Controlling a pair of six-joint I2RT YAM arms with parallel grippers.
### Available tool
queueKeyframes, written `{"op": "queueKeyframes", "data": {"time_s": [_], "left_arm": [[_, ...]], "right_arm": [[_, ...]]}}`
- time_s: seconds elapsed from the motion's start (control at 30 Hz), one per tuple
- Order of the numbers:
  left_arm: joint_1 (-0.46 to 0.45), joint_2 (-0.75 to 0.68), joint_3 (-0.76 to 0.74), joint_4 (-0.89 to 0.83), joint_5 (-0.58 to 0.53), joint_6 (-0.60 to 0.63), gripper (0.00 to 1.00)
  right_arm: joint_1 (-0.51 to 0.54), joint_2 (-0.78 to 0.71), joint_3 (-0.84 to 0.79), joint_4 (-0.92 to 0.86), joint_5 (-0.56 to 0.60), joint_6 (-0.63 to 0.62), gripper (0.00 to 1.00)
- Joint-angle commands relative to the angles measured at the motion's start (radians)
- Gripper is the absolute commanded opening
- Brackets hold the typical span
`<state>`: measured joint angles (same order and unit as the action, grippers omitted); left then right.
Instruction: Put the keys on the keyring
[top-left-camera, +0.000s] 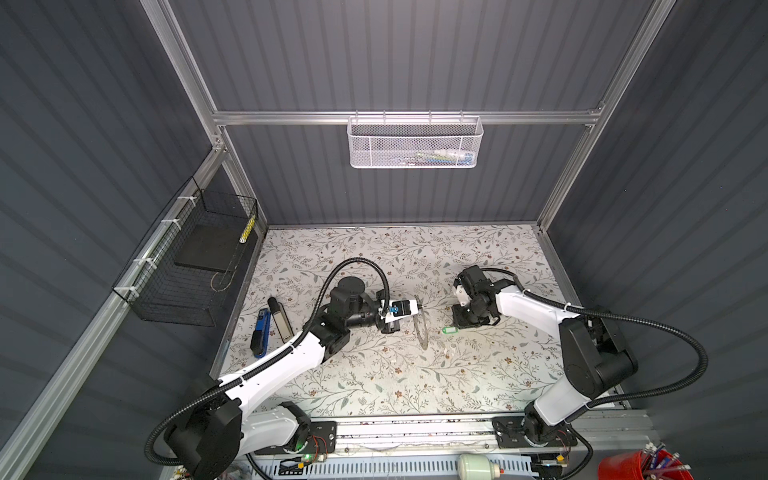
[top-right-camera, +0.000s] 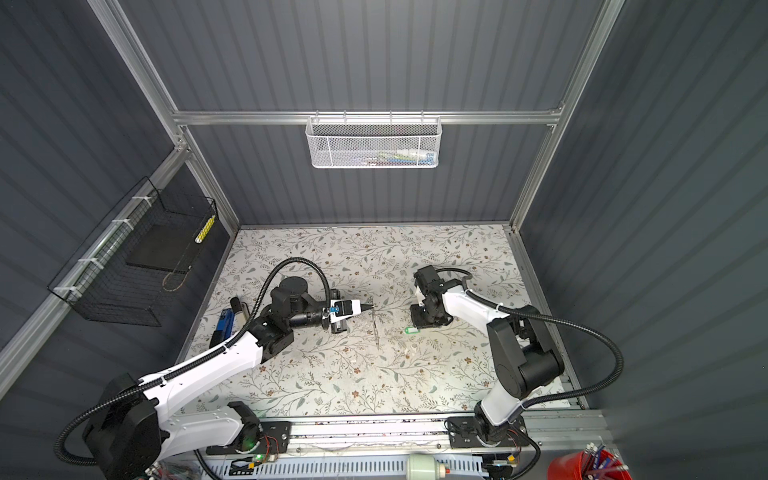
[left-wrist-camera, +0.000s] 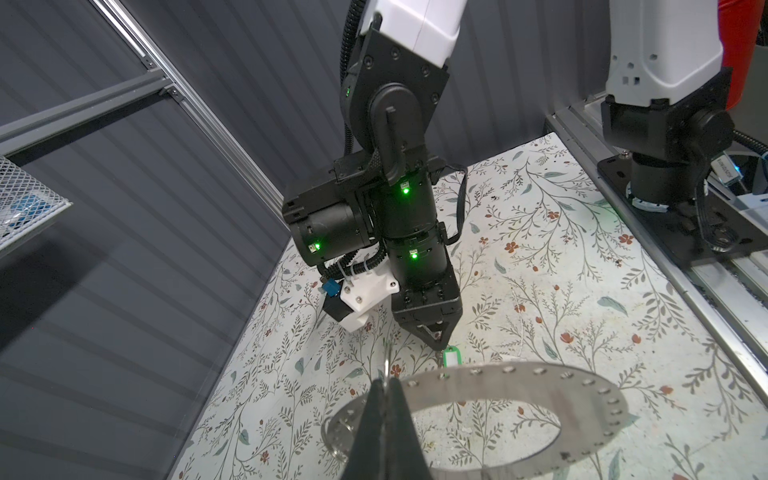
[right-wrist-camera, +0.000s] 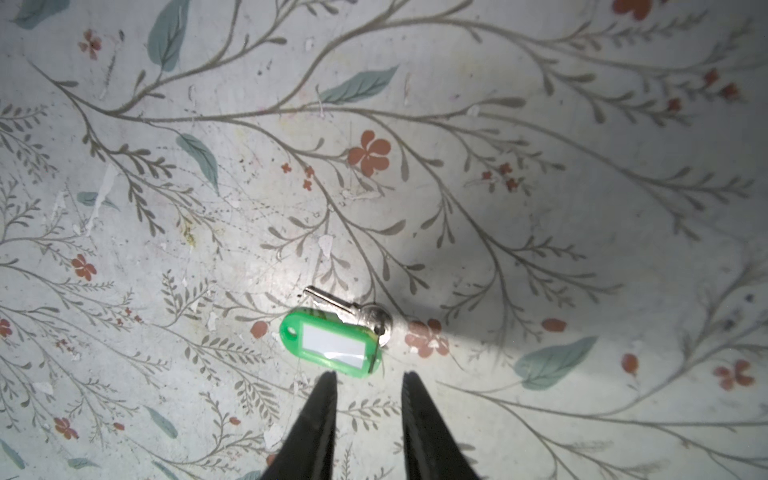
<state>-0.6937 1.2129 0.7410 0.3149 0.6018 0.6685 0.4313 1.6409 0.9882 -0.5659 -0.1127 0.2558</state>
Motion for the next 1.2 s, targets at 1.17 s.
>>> {"op": "queueKeyframes", "data": {"time_s": [1.17], "left_arm": [[0.005,-0.027,-0.009,0.018,0.017,-0.006,0.0]], "right_arm": [[0.04,0.096,0.032,-0.026,0.064,0.038,0.12]]}}
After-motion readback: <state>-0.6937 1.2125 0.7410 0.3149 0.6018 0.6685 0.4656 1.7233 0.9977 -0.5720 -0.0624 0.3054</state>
